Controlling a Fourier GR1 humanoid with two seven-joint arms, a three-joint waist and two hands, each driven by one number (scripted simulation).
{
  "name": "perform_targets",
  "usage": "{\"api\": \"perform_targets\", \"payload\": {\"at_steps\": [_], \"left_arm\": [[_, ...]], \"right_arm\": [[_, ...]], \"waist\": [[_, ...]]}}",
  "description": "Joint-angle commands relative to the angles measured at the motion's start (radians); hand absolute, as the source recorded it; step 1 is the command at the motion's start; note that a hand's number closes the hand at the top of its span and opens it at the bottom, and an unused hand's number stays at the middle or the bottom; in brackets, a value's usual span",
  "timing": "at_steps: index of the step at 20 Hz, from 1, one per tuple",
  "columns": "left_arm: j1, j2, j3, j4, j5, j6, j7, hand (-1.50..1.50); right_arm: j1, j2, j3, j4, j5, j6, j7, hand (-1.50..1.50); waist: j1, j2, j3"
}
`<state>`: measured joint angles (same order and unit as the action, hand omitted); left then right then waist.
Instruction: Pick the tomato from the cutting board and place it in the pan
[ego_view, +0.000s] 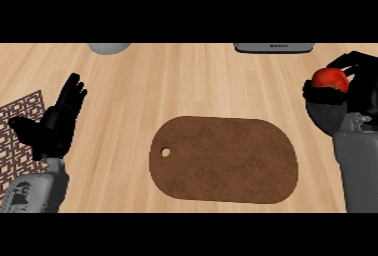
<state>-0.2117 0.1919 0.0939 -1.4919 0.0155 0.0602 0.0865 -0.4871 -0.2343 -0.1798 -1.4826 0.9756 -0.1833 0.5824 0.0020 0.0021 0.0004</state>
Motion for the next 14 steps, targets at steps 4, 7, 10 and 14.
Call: {"api": "perform_targets", "payload": {"at_steps": [4, 7, 10, 14], "left_arm": [[-0.029, -0.026, -0.026, 0.005, -0.027, 0.020, 0.008, 0.00], [-0.018, -0.016, 0.000, 0.049, -0.010, 0.000, -0.045, 0.00], [-0.028, -0.037, -0.027, 0.048, -0.030, 0.012, -0.037, 0.00], [-0.062, -0.018, -0.017, -0.005, -0.008, 0.002, 0.041, 0.00]], "right_arm": [[-0.002, -0.190, -0.153, 0.338, -0.023, -0.133, -0.240, 1.50], [-0.044, -0.250, -0.206, 0.535, -0.028, -0.218, -0.338, 1.50], [-0.112, -0.278, -0.237, 0.747, -0.055, -0.297, -0.454, 1.50], [-0.138, -0.331, -0.308, 0.944, -0.109, -0.382, -0.604, 1.50]], "waist": [[0.013, 0.007, 0.001], [0.022, 0.011, 0.001], [0.026, 0.011, 0.002], [0.036, 0.011, 0.003]]}}
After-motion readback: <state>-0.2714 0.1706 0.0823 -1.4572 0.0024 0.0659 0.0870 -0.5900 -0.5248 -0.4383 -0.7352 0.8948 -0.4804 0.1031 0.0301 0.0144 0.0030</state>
